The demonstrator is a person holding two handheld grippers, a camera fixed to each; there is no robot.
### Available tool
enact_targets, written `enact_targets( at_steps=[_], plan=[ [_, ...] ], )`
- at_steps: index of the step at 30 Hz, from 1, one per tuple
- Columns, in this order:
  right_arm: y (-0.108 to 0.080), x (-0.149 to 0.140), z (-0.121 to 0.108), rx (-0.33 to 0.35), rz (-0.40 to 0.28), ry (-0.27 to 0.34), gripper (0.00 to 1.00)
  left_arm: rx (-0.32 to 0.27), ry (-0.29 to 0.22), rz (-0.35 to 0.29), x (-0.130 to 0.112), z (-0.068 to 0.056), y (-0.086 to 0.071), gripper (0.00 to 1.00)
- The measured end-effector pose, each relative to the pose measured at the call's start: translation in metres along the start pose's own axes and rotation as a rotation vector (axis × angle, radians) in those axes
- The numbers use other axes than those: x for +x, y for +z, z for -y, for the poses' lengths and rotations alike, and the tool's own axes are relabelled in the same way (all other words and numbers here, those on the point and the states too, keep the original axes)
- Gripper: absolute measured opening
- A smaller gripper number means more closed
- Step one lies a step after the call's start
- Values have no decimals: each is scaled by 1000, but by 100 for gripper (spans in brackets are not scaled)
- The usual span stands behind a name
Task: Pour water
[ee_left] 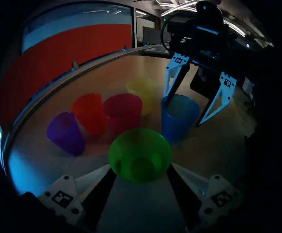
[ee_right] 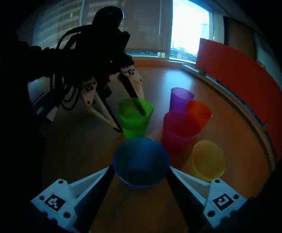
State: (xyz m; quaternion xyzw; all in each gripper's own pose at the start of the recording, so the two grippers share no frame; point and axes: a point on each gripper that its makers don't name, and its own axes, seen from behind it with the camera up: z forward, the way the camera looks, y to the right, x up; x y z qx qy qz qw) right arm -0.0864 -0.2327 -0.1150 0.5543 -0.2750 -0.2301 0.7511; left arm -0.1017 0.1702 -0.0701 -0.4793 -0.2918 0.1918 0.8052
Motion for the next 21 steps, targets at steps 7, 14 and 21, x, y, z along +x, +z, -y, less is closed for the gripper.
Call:
enact_targets(
  at_steps=[7, 14, 21],
  plan=[
    [-4, -9, -1, -17, 10, 5, 98, -3, -7, 26, -12, 0, -2, 85],
    [-8, -16, -1, -32, 13, 22, 98, 19, 9, 41, -19, 3, -9, 86],
    [-17, -24, -1, -51, 21, 33, 98, 48, 2, 45, -21, 7, -23, 86]
  ],
)
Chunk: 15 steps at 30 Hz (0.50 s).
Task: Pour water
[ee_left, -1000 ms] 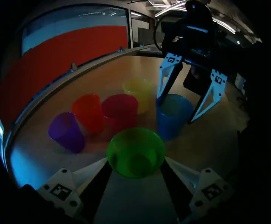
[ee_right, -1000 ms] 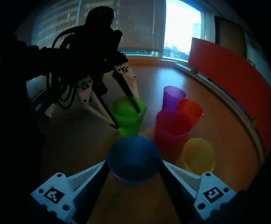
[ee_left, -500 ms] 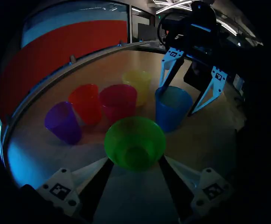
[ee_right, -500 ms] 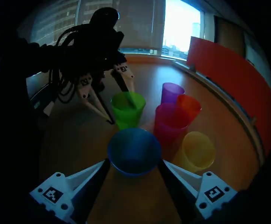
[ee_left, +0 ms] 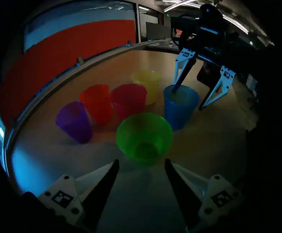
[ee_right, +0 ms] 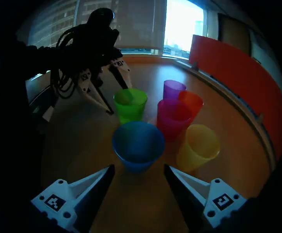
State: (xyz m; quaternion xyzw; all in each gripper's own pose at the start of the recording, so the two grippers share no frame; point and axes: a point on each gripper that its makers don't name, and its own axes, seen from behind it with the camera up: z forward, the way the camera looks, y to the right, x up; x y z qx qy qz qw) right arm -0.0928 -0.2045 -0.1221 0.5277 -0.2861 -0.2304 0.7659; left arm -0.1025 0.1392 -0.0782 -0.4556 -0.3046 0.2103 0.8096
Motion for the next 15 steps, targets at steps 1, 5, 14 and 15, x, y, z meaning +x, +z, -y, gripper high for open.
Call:
enact_targets(
  at_steps=[1, 5, 14, 15],
  plan=[
    [-2, -1, 0, -4, 1, 2, 98, 3, 1, 2, -1, 0, -2, 86],
    [-9, -7, -1, -19, 6, 11, 98, 18, 3, 14, -6, 1, -10, 87],
    [-28, -18, -6, -66, 5, 34, 98, 60, -20, 8, -6, 7, -30, 86],
    [-30, -19, -7, -73, 3, 38, 98, 68, -22, 5, -6, 8, -33, 86]
  ],
)
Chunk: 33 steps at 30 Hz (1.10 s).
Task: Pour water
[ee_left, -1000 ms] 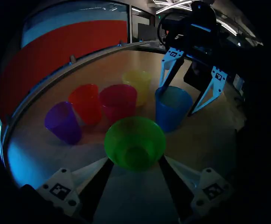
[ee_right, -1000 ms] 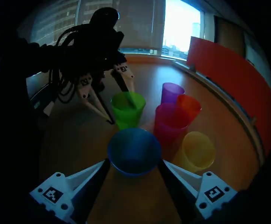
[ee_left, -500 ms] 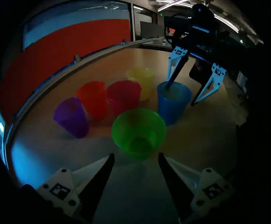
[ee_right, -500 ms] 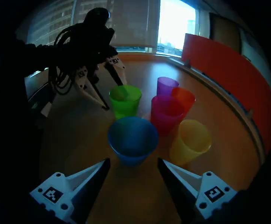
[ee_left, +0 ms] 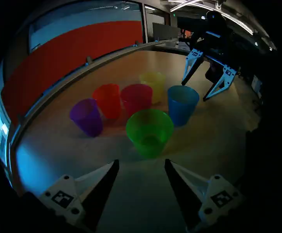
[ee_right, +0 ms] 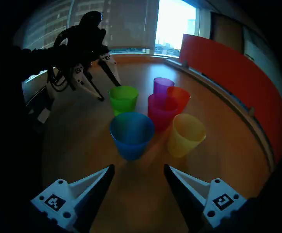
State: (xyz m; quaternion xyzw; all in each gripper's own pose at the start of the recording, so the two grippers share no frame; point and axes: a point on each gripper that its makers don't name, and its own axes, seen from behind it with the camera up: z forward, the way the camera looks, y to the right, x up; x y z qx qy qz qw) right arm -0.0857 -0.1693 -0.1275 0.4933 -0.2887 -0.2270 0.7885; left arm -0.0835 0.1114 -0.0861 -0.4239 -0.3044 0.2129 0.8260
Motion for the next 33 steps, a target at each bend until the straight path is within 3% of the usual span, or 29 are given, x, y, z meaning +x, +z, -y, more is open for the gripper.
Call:
enact_targets(
  at_steps=[11, 24, 33],
  plan=[
    [-26, -7, -14, -95, -44, 73, 98, 111, -54, -57, 2, 17, -29, 87],
    [-57, -5, -38, -259, -106, 194, 98, 283, -193, -163, 10, 49, -58, 86],
    [-77, 8, -56, -372, -162, 234, 98, 381, -216, -226, 21, 63, -73, 86]
  ],
)
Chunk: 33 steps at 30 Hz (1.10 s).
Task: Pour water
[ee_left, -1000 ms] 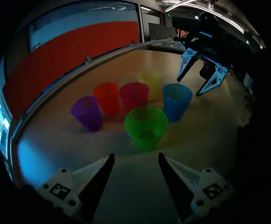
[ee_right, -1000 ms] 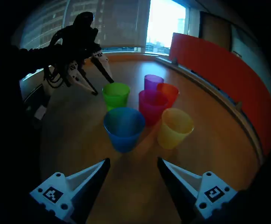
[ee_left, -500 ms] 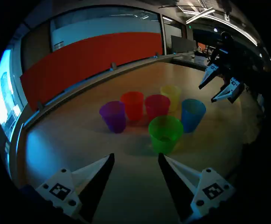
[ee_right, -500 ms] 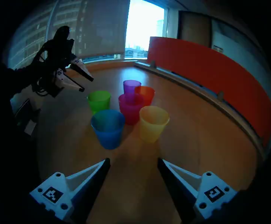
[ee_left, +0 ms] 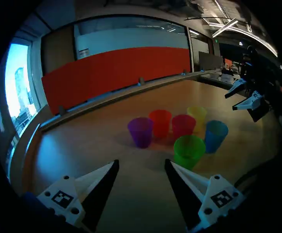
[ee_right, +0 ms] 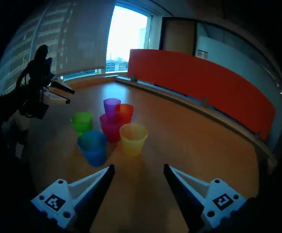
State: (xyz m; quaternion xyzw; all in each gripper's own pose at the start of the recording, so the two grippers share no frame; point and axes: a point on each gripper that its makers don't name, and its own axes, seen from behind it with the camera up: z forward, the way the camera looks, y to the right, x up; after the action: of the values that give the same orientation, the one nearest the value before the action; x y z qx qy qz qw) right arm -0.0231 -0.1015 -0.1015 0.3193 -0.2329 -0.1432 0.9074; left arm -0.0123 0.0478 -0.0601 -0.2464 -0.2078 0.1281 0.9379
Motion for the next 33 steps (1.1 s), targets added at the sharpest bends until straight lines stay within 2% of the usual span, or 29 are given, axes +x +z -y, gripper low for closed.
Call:
enact_targets(
  at_steps=[6, 11, 21, 30, 33],
  plan=[
    [-1, 14, -11, -73, -57, 26, 98, 42, -30, -56, 10, 5, -3, 86],
    [-3, 27, -19, -125, -118, 54, 98, 93, -51, -98, 18, 17, -9, 86],
    [-4, 46, -42, -261, -233, 98, 98, 174, -130, -193, 27, 35, -16, 86],
    [-5, 47, -63, -380, -302, 142, 98, 256, -205, -291, 40, 52, -22, 87],
    [-7, 45, -70, -421, -319, 155, 98, 264, -221, -309, 40, 52, -21, 86]
  ],
)
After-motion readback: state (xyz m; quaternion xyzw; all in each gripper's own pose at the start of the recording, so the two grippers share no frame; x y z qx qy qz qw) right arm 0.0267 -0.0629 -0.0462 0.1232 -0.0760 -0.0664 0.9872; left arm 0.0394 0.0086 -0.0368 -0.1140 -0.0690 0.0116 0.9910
